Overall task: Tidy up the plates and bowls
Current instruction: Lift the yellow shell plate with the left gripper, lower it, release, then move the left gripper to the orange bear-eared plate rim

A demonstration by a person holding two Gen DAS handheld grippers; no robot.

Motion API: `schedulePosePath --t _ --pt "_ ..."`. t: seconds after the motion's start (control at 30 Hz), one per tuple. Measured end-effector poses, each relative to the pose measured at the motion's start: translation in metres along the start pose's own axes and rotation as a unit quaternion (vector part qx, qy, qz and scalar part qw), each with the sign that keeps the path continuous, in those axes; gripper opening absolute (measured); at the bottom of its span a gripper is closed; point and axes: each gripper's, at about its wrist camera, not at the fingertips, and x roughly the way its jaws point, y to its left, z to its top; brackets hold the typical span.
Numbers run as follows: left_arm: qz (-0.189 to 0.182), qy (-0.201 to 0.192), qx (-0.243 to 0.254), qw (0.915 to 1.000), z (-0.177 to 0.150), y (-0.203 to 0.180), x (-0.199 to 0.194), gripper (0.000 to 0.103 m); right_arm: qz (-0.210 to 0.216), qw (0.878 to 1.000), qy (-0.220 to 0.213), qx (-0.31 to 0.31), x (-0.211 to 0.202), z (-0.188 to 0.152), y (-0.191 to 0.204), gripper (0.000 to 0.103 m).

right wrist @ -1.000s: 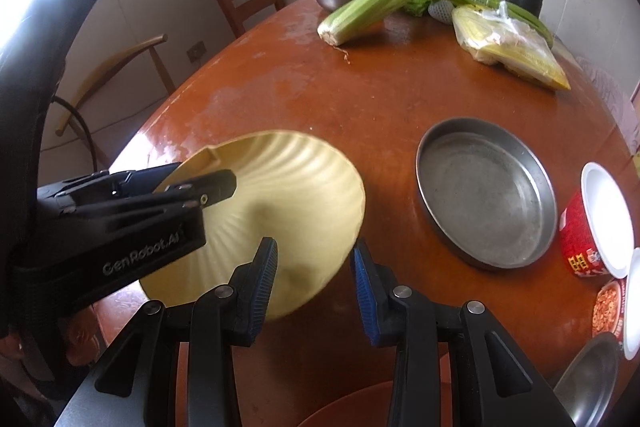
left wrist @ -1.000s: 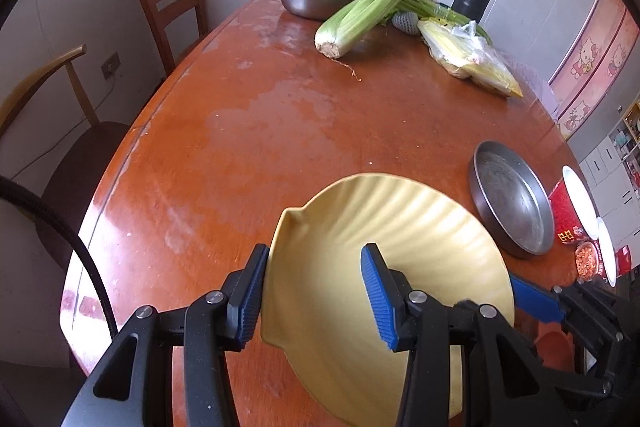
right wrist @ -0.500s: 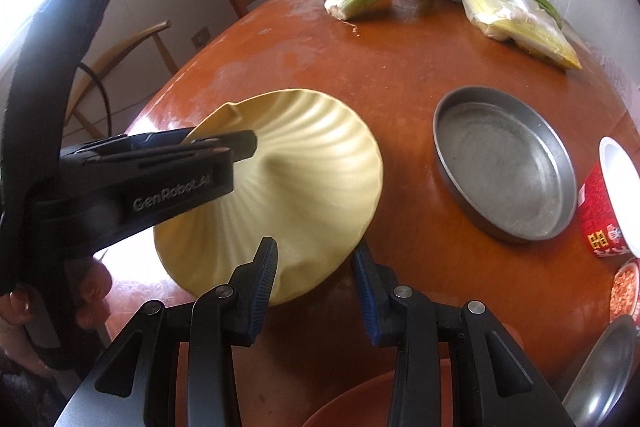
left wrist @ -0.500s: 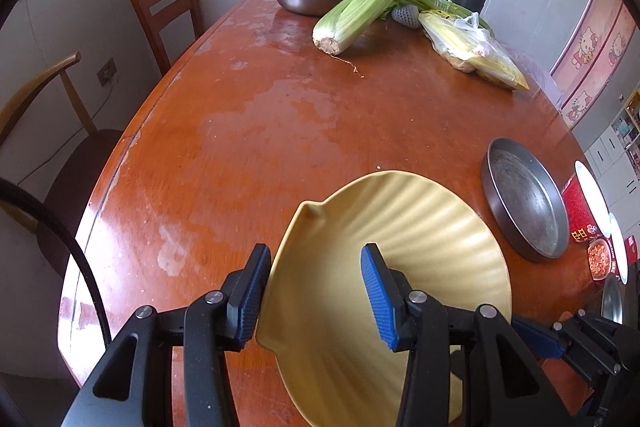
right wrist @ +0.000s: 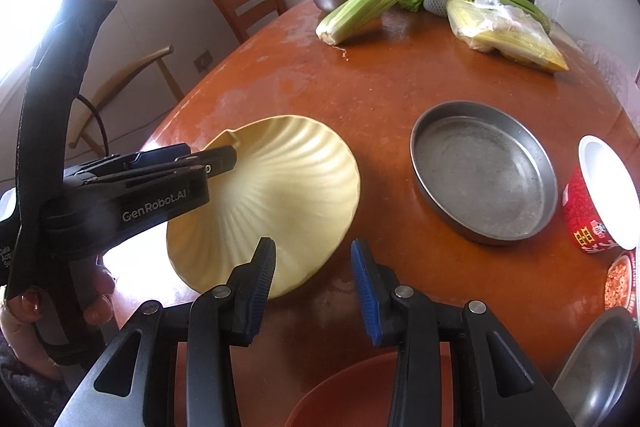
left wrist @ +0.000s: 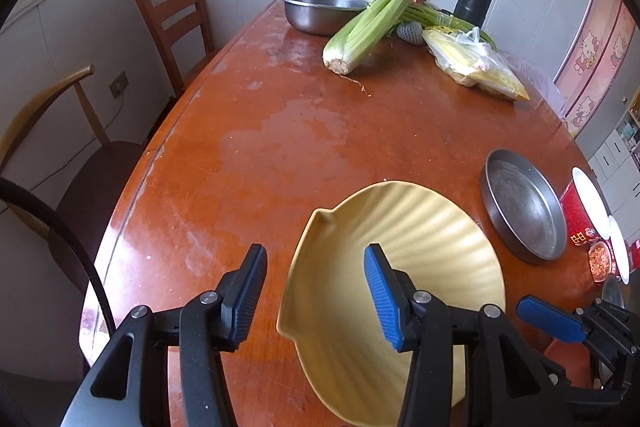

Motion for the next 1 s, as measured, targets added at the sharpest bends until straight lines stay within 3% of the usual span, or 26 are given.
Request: schedulePosePath --t 1.0 --pt "-0.018 -0.065 0.041 0.9969 -0.029 -0.046 -0.089 0.056 -0.010 0.997 -0.080 0.004 -0.092 -0.033 -0.005 0.048"
